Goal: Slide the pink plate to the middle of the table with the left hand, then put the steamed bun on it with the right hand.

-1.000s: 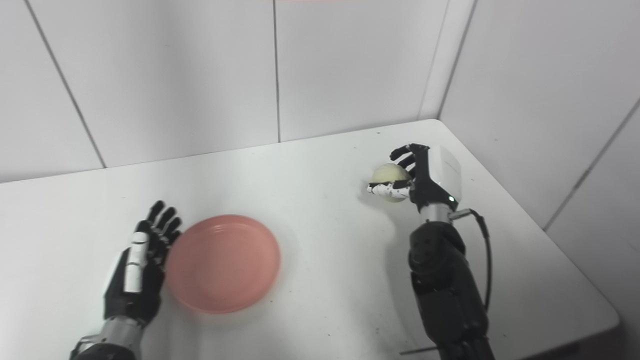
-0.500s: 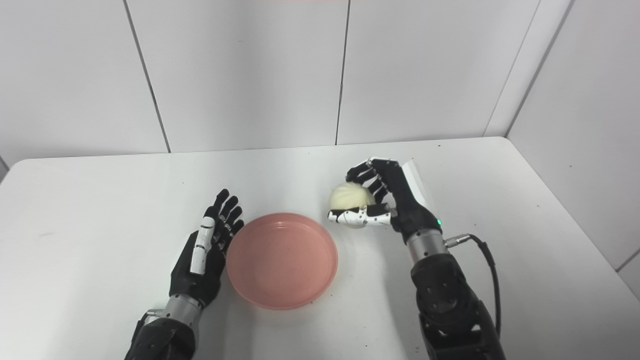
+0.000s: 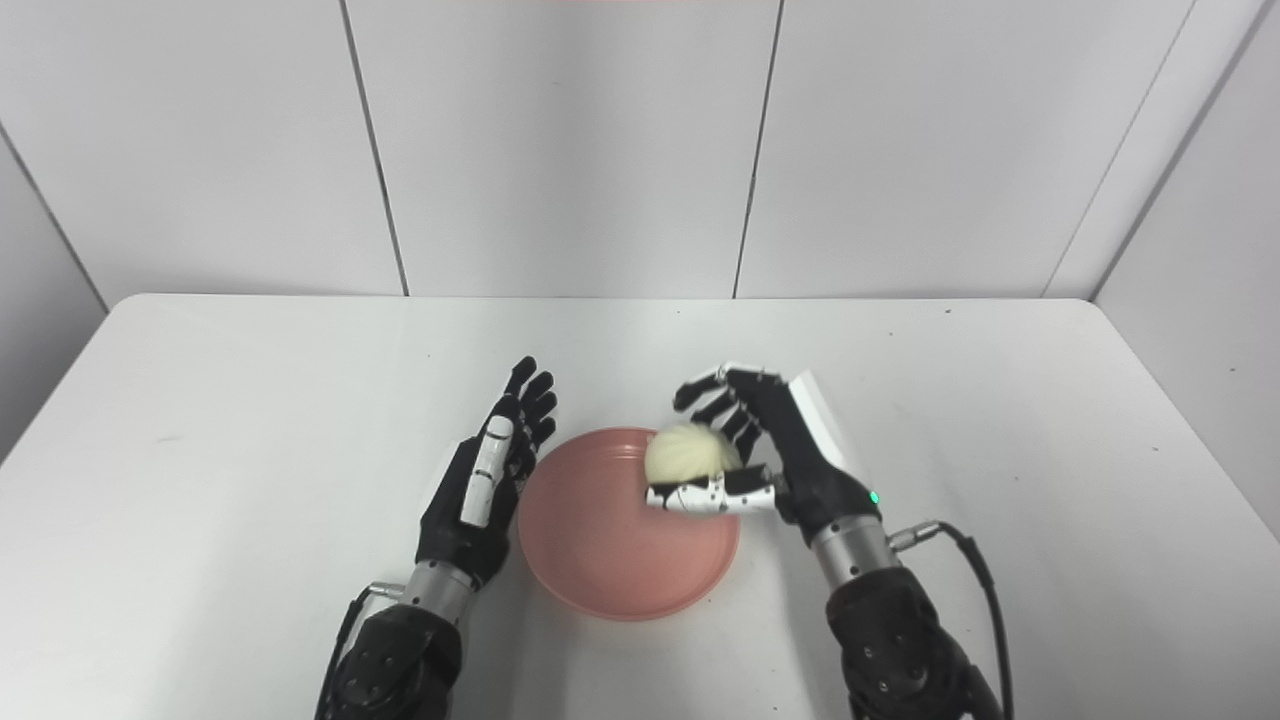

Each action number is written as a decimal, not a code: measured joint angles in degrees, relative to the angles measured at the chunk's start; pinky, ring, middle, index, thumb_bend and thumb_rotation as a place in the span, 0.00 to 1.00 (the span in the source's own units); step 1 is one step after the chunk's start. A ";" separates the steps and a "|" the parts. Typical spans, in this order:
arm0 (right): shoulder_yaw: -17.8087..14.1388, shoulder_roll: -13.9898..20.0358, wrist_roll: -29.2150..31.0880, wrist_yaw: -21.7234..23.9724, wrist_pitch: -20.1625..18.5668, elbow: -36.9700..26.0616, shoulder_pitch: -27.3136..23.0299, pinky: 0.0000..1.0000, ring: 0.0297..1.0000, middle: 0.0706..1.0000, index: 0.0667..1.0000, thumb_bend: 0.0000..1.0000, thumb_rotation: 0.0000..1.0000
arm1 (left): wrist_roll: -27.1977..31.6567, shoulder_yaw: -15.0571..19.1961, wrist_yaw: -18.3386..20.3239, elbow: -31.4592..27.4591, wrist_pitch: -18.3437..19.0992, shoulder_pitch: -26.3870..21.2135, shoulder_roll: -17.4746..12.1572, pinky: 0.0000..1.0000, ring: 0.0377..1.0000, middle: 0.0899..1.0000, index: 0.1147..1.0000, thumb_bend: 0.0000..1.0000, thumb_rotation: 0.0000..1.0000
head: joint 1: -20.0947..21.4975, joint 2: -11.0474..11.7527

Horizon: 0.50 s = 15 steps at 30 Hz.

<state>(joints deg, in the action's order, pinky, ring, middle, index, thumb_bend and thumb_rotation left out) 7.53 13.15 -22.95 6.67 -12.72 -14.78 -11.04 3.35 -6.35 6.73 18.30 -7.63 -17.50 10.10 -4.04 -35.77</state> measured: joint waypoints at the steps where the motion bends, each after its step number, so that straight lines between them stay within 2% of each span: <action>1: 0.30 -0.20 0.00 -0.45 1.40 0.96 0.29 0.27 0.31 0.39 0.48 0.51 0.00 | -0.14 0.00 -0.11 0.06 -0.03 -0.01 0.00 1.00 0.99 0.98 0.96 0.50 0.97 | 0.00 0.00; 5: 1.56 -0.45 -0.61 -1.29 5.99 4.04 0.38 0.28 0.32 0.40 0.48 0.51 0.00 | 0.14 0.11 -0.04 0.00 0.29 -0.11 0.27 1.00 1.00 0.99 0.98 0.52 0.95 | 0.00 0.18; 9: 2.95 -0.47 -1.56 -1.43 7.23 5.65 0.83 0.28 0.34 0.42 0.46 0.52 0.00 | 1.44 0.32 0.20 -0.50 2.14 0.10 0.67 1.00 1.00 1.00 0.99 0.52 0.93 | 0.35 0.26; 12: 3.49 -0.40 -2.96 -1.49 7.42 6.34 1.80 0.30 0.36 0.44 0.45 0.52 0.00 | 1.40 0.22 0.29 -0.87 2.17 0.36 0.69 1.00 1.00 0.99 0.98 0.51 0.95 | 0.70 0.18; 15: 4.03 -0.25 -4.30 -2.36 9.39 8.07 2.05 0.32 0.40 0.48 0.43 0.51 0.00 | 1.03 0.03 0.20 -1.14 2.06 0.59 0.63 1.00 0.99 0.98 0.98 0.50 0.95 | 0.79 0.26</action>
<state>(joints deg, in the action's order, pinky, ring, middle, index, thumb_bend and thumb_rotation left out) 11.55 12.90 -27.25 4.31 -3.33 -6.71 -8.99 4.38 -6.32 6.94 17.16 -5.58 -16.90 10.73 -3.25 -35.51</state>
